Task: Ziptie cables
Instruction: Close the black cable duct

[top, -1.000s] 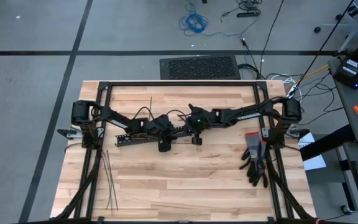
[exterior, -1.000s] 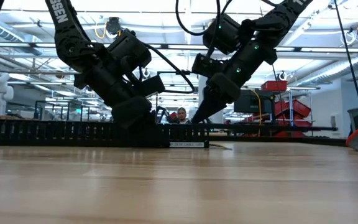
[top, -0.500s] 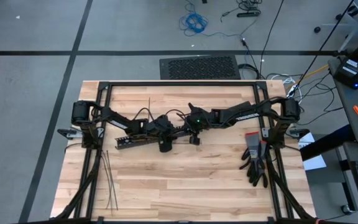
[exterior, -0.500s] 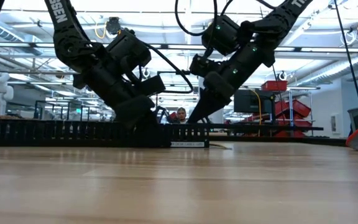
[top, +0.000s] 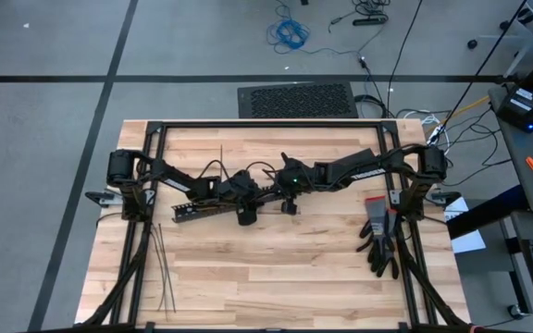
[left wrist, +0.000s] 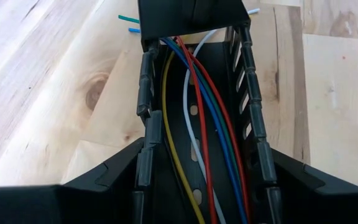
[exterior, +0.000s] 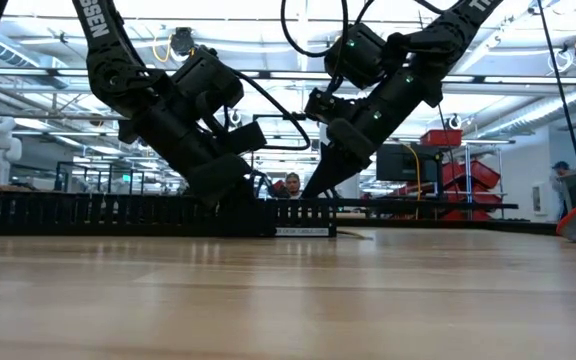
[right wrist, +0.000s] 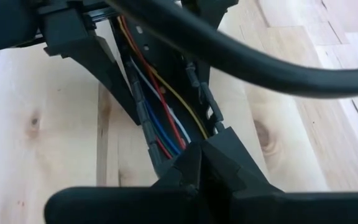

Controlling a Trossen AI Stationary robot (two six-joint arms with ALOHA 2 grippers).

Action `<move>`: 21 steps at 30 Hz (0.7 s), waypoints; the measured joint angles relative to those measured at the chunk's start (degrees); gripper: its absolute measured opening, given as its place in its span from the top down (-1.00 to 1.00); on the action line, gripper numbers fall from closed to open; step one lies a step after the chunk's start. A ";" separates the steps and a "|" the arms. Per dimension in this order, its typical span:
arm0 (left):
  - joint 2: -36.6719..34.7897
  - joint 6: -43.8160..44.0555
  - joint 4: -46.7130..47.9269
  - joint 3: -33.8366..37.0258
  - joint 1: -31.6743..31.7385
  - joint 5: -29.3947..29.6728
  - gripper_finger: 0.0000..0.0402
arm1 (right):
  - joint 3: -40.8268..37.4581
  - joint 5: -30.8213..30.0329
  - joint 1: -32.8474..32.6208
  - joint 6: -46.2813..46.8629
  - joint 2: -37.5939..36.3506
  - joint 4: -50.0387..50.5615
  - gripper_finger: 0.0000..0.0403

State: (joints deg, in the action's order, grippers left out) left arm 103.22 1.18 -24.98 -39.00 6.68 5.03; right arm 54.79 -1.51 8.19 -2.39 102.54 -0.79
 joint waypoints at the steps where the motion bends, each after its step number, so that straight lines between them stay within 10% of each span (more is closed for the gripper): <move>1: 0.00 0.01 0.04 -0.02 0.00 0.02 -0.25 | -0.01 -0.13 0.00 -0.06 0.00 -0.14 1.00; 21: 0.00 0.01 0.39 -0.20 0.10 0.35 -0.25 | -0.32 -5.91 -0.04 -0.27 -4.02 5.76 1.00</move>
State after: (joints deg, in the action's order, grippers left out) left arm 103.22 1.19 -24.59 -39.20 6.78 5.38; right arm 54.48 -7.42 8.14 -2.66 98.52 4.98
